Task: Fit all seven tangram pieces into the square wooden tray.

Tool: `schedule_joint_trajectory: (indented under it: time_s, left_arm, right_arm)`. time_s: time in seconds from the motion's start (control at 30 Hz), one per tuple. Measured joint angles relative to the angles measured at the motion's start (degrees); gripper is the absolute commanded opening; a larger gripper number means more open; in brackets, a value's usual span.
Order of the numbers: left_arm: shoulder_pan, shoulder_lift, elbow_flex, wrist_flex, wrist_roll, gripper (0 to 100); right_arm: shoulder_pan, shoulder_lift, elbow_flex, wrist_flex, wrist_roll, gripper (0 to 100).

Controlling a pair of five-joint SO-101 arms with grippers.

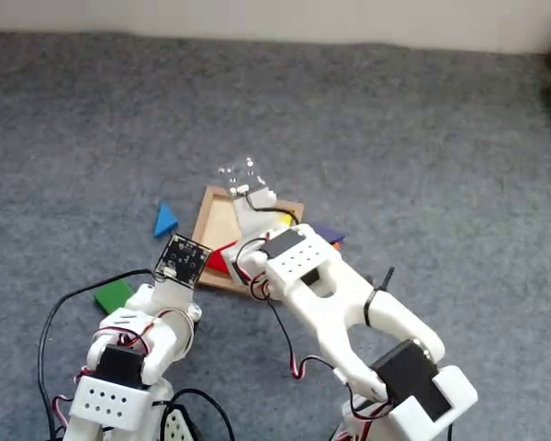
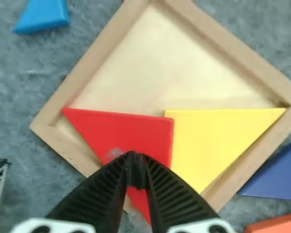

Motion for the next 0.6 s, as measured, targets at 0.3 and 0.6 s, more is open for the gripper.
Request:
schedule_joint_trajectory:
  time_s: [0.3, 0.6]
  left_arm:
    - [0.0, 0.0, 0.0, 0.0, 0.0, 1]
    - [0.0, 0.0, 0.0, 0.0, 0.0, 1]
  right_arm:
    - [2.81, 0.18, -5.54, 4.57, -0.18, 1.2]
    - [6.77, 1.32, -9.85, 7.56, -0.18, 1.2]
